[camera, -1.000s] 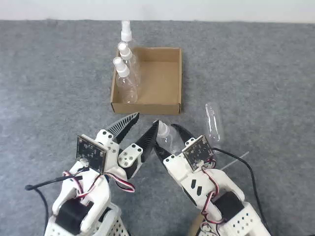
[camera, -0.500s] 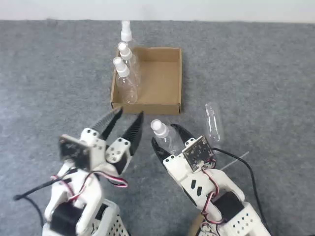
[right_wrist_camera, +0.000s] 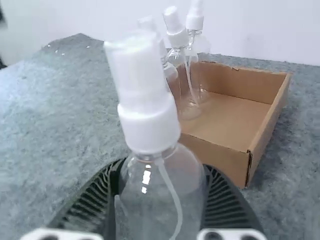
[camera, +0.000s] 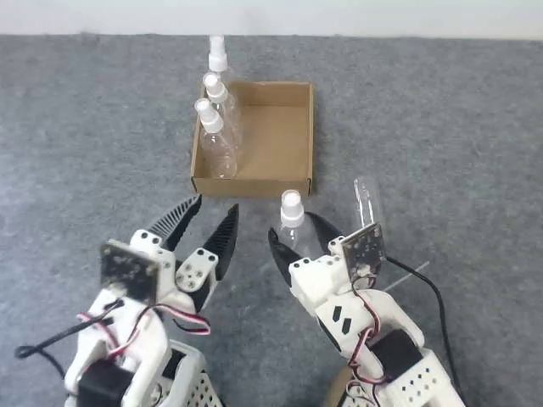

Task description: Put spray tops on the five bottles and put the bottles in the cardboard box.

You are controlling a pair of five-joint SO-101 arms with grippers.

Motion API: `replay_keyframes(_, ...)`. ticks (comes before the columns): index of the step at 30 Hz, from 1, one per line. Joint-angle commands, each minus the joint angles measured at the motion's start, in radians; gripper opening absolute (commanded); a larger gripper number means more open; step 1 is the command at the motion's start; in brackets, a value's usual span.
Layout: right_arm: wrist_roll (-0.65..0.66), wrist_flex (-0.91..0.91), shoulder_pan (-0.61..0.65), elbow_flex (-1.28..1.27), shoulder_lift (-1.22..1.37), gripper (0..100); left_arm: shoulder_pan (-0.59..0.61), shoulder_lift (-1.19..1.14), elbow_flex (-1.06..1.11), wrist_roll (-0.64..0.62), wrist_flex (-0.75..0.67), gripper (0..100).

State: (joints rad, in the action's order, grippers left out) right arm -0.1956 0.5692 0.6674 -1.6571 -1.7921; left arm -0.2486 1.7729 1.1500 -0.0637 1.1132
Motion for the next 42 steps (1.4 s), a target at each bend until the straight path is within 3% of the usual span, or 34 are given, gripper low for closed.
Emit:
replay_keyframes(1,-0.08,-0.054,-0.019,0.018,-0.022,8.8,0.003,0.008,0.022,0.011,-0.005,16)
replay_keyframes(7,-0.13,-0.067,-0.022,0.02,-0.022,9.1,0.003,0.008,0.067,0.012,-0.011,16)
replay_keyframes(11,-0.135,-0.142,-0.096,0.012,-0.022,9.1,0.003,0.008,0.102,0.017,-0.012,16)
replay_keyframes(17,-0.267,-0.231,-0.189,0.012,-0.022,9.1,0.0,0.008,0.127,0.011,-0.012,21)
replay_keyframes(27,-0.281,-0.251,-0.186,0.02,-0.022,9.1,-0.006,0.008,0.186,0.009,-0.068,24)
replay_keyframes(34,-0.427,-0.251,-0.191,0.061,-0.022,9.1,-0.08,0.006,0.211,0.009,-0.064,28)
replay_keyframes(42,-0.436,-0.251,-0.185,0.084,-0.022,9.1,-0.083,0.006,0.262,0.014,-0.127,28)
